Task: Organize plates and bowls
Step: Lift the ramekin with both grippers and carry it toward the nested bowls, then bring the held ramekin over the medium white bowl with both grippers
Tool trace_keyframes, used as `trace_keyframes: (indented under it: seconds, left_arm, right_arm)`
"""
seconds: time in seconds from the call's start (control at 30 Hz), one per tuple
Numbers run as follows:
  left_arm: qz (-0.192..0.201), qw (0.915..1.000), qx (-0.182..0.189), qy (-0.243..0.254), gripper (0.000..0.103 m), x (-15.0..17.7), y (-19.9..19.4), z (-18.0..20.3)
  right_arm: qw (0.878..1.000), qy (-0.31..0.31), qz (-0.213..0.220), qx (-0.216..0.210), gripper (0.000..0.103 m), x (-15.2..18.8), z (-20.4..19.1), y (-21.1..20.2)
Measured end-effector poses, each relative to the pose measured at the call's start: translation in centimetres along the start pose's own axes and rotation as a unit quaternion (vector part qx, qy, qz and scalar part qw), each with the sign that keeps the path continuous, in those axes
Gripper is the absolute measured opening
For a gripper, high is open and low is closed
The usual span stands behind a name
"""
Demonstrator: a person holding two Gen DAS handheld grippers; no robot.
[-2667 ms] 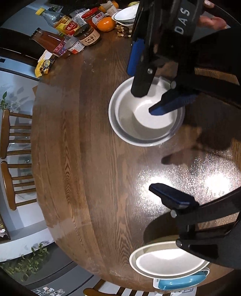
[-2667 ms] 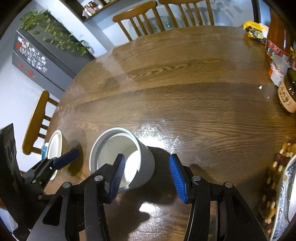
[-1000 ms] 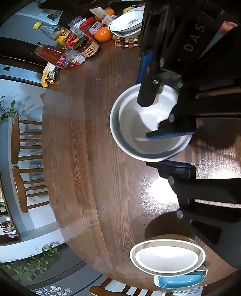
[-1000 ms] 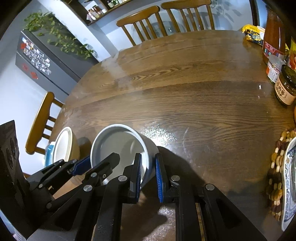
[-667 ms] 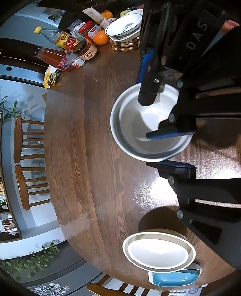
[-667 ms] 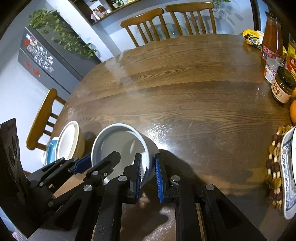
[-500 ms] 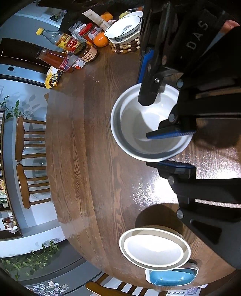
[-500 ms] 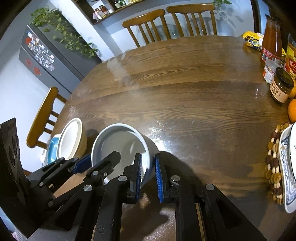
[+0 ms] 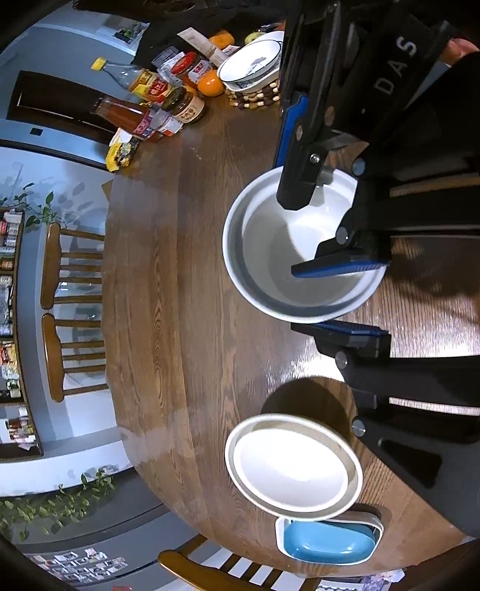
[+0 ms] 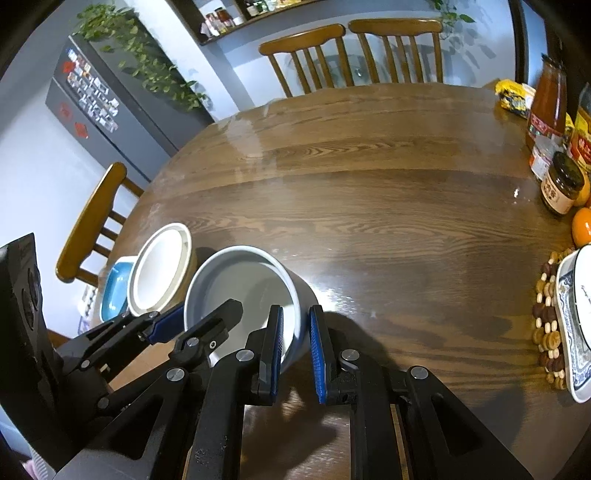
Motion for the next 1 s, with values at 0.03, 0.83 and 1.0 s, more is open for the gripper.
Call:
trace_keyframes:
  seconds: [0.03, 0.83, 1.0]
  left_arm:
    - [0.002, 1.0000, -0.001, -0.003, 0.020, 0.1, -0.2, -0.5]
    - [0.029, 0.9964, -0.030, -0.074, 0.019, 0.7, -3.0, -13.0]
    - [0.026, 0.9962, -0.029, -0.078, 0.019, 0.9, -2.8, -14.4]
  right_arm:
    - [1.000, -0.003, 0.001, 0.000, 0.018, 0.0, -0.5, 0.0]
    - [0.997, -0.079, -0.005, -0.019, 0.018, -3.0, -13.4, 3.7]
    - [0.996, -0.082, -0.010, -0.017, 0.018, -3.3, -14.8, 4.5]
Point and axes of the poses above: each gripper's, at about its wrist camera, not at the fingertips, and y roughly the way its jaws point, z to its right, x to its underside, the point moved 2 cm from there along y, roughly the way its jaws point, and after that the axes turned 12 degrees about -z, right-handed, at the moved point
